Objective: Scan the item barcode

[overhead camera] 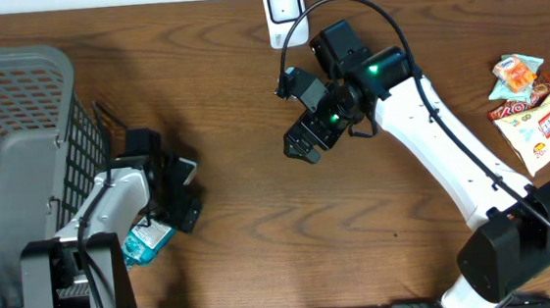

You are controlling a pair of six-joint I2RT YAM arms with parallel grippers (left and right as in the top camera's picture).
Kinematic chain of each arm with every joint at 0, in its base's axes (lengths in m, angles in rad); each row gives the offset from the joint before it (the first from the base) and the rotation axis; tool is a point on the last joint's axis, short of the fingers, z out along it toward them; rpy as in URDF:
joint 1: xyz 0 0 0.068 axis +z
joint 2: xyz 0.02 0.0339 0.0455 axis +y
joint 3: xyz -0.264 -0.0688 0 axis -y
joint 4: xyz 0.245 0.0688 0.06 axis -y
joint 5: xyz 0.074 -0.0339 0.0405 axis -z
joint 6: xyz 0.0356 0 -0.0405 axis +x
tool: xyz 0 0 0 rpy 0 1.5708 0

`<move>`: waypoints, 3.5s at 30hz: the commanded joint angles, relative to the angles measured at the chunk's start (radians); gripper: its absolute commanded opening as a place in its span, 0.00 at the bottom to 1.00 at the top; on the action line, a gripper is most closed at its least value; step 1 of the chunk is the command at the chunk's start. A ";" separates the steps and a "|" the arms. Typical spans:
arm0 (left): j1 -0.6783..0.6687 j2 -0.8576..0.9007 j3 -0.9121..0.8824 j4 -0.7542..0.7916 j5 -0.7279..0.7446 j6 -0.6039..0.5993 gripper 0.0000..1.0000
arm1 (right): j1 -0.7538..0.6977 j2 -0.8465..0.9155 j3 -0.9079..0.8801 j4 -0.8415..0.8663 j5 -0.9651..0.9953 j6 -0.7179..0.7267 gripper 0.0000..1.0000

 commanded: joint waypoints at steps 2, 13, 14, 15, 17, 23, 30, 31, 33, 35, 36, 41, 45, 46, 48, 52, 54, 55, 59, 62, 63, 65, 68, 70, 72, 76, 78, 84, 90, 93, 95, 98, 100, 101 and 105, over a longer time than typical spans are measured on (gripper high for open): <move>-0.048 0.023 -0.014 0.038 0.135 -0.021 0.91 | -0.016 -0.005 -0.006 0.003 -0.002 -0.015 0.99; -0.060 0.023 -0.014 -0.027 -0.040 -0.011 0.88 | -0.016 -0.005 -0.006 0.002 0.005 -0.014 0.99; -0.060 0.023 -0.014 -0.045 -0.048 0.008 0.88 | -0.016 -0.005 -0.006 0.002 0.005 -0.014 0.99; -0.060 0.023 -0.014 -0.060 -0.050 0.028 0.89 | -0.016 -0.005 -0.006 0.002 0.005 -0.014 0.99; -0.060 0.023 -0.014 -0.092 -0.049 0.071 0.93 | -0.016 -0.005 -0.006 0.002 0.005 -0.014 0.99; -0.060 0.023 -0.015 -0.105 -0.039 0.070 0.95 | -0.016 -0.005 -0.006 0.002 0.005 -0.014 0.99; -0.060 0.023 -0.024 -0.095 -0.043 0.071 0.76 | -0.016 -0.005 -0.006 0.002 0.005 -0.015 0.99; -0.060 0.023 -0.027 -0.092 -0.043 0.071 0.73 | -0.016 -0.005 -0.006 0.002 0.005 -0.014 0.99; -0.060 0.023 -0.032 -0.082 -0.042 0.070 0.69 | -0.016 -0.005 -0.006 0.002 0.005 -0.014 0.99; -0.060 0.023 -0.034 -0.079 -0.042 0.070 0.67 | -0.016 -0.005 -0.006 0.002 0.005 -0.014 0.99; -0.060 0.023 -0.034 -0.078 -0.041 0.070 0.67 | -0.016 -0.005 -0.006 0.002 0.005 -0.014 0.99; -0.061 0.023 -0.033 -0.072 -0.022 0.066 0.67 | -0.016 -0.005 -0.006 0.002 0.005 -0.015 0.99; -0.061 0.023 -0.024 -0.051 -0.005 0.058 0.67 | -0.016 -0.005 -0.006 0.002 0.005 -0.015 0.99; -0.061 0.023 -0.019 -0.042 -0.002 0.045 0.67 | -0.016 -0.005 -0.006 0.002 0.005 -0.015 0.99; -0.061 0.023 -0.010 -0.018 0.019 0.027 0.67 | -0.016 -0.005 -0.006 0.002 0.005 -0.015 0.99; -0.061 0.023 0.004 0.045 0.093 -0.001 0.67 | -0.016 -0.005 -0.006 0.002 0.009 -0.015 0.99; -0.067 0.023 0.005 0.080 0.135 -0.011 0.67 | -0.016 -0.005 -0.006 0.002 0.027 -0.014 0.99; -0.074 0.023 0.005 0.097 0.145 -0.021 0.67 | -0.016 -0.005 -0.006 0.002 0.031 -0.014 0.99; -0.133 0.023 0.006 0.171 0.181 -0.036 0.67 | -0.016 -0.005 -0.006 0.002 0.030 -0.010 0.99; -0.226 0.023 0.006 0.261 0.180 -0.068 0.67 | -0.019 -0.005 -0.006 0.007 0.030 0.006 0.99; -0.248 0.023 0.006 0.285 0.180 -0.077 0.67 | -0.024 -0.005 -0.006 0.010 0.030 0.019 0.99; -0.289 0.023 0.006 0.332 0.180 -0.096 0.67 | -0.037 -0.005 -0.006 0.011 0.030 0.042 0.99; -0.334 0.023 0.006 0.402 0.180 -0.120 0.67 | -0.065 -0.005 -0.006 0.012 0.030 0.070 0.99; -0.357 0.023 0.008 0.444 0.179 -0.123 0.67 | -0.085 -0.005 -0.006 0.011 0.026 0.086 0.99; -0.370 0.023 0.018 0.475 0.176 -0.123 0.68 | -0.105 -0.005 -0.006 0.010 0.026 0.087 0.99; -0.373 0.022 0.059 0.470 0.143 -0.123 0.98 | -0.138 -0.005 -0.006 0.010 0.026 0.123 0.99; -0.373 0.016 0.079 0.461 0.142 -0.123 0.98 | -0.150 -0.005 -0.006 0.011 0.026 0.147 0.99; -0.384 -0.026 0.173 0.382 0.180 -0.123 0.98 | -0.191 -0.005 -0.006 0.024 0.027 0.219 0.99; -0.396 -0.111 0.254 0.220 0.080 -0.121 0.98 | -0.233 -0.005 -0.006 0.024 0.027 0.230 0.99; -0.396 -0.159 0.254 0.079 -0.028 -0.040 0.98 | -0.239 -0.005 -0.007 0.024 0.026 0.244 0.99; -0.387 -0.155 0.245 0.018 -0.069 0.012 0.98 | -0.238 -0.005 -0.010 0.026 0.025 0.244 0.99; -0.357 -0.109 0.239 -0.061 -0.068 0.095 0.98 | -0.235 -0.005 -0.014 0.029 0.006 0.244 0.99; -0.334 -0.063 0.239 -0.080 -0.068 0.124 0.98 | -0.230 -0.005 -0.016 0.029 0.000 0.243 0.99; -0.322 -0.035 0.239 -0.079 -0.067 0.135 0.98 | -0.229 -0.005 -0.016 0.029 0.000 0.243 0.99; -0.295 0.055 0.239 -0.069 -0.057 0.169 0.98 | -0.229 -0.005 -0.016 0.029 0.000 0.243 0.99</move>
